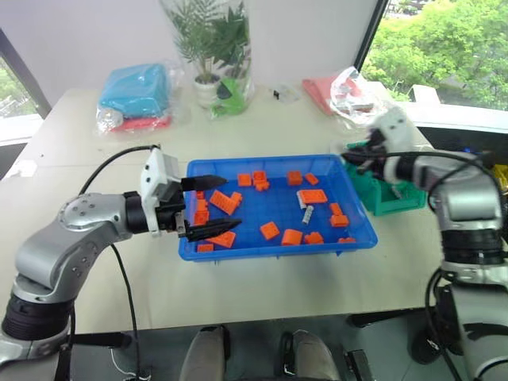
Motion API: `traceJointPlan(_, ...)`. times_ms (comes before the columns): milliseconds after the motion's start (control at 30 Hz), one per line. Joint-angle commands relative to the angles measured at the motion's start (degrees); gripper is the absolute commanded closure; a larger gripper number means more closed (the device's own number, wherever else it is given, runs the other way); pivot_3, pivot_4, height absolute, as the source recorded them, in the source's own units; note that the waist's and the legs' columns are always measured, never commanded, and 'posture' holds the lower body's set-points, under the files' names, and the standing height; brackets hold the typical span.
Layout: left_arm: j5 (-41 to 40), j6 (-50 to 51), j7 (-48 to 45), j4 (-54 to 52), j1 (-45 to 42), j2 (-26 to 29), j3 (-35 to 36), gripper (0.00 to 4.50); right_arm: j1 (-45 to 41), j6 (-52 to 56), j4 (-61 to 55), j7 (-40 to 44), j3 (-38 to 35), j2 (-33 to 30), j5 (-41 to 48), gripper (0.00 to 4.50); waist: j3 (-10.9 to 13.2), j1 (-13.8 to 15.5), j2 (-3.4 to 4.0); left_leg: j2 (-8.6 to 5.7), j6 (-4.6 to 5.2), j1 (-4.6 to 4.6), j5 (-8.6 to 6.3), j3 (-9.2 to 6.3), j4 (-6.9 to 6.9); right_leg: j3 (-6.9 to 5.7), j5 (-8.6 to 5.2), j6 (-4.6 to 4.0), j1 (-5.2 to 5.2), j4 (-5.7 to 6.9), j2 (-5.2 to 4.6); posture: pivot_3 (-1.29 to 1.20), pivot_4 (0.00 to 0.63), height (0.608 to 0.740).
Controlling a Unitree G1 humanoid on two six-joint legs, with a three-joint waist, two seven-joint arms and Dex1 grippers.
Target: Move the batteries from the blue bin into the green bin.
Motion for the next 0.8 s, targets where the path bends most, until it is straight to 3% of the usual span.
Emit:
traceJointPlan(33,1.0,-1.8,-1.1,1.0,-2.3,-0.6,-0.8,0.00,1.6,-0.9,1.2,-3.3,-3.3,-2.7,0.2,4.47,0.0,0.0,0.00,0.00,0.02,-0.01,0.01,0.00,0.00,0.00,0.00,0.01,0.04,0.00,0.00,0.00,0.150,0.672)
traceJointPlan(67,1.2,-1.9,-1.3,1.4,-2.7,-0.7,-1.0,0.00,2.0,-0.9,1.5,-3.8,-3.3,-2.9,0.4,4.47,0.0,0.0,0.00,0.00,0.11,-0.01,0.07,0.00,0.00,0.00,0.00,0.01,0.08,0.00,0.00,0.00,0.150,0.672)
traceJointPlan(333,1.9,-1.9,-1.6,2.2,-4.1,-1.9,-1.4,0.00,0.0,-4.9,7.1,-6.2,-0.8,-3.1,0.6,0.42,0.0,-0.2,0.07,0.02,0.15,-0.04,0.09,0.02,-0.01,0.01,0.00,0.01,0.05,0.03,0.00,0.00,0.150,0.672)
traceJointPlan(633,1.6,-1.3,-0.9,1.2,-3.1,-1.6,-0.5,0.00,-0.9,-10.3,-1.2,11.8,7.9,-4.3,7.1,0.42,0.1,-0.1,0.11,0.02,0.16,-0.07,0.09,0.00,0.02,0.01,-0.01,0.03,0.05,0.02,0.01,0.00,0.150,0.672)
traceJointPlan(767,1.4,-0.9,-0.2,0.5,-3.5,-1.7,-0.6,0.00,-4.9,-22.8,6.7,20.7,15.3,-3.0,3.9,0.42,0.1,-0.2,0.11,0.02,0.15,-0.07,0.08,0.00,0.03,0.01,-0.02,0.05,0.04,0.02,0.01,0.00,0.150,0.672)
traceJointPlan(800,1.3,-0.9,-0.1,0.5,-3.6,-1.7,-0.5,0.00,-6.5,-24.6,9.9,21.7,16.5,-2.7,3.0,0.20,0.1,-0.1,0.11,0.02,0.15,-0.07,0.09,0.00,0.03,0.01,-0.02,0.05,0.04,0.02,0.01,0.00,0.150,0.672)
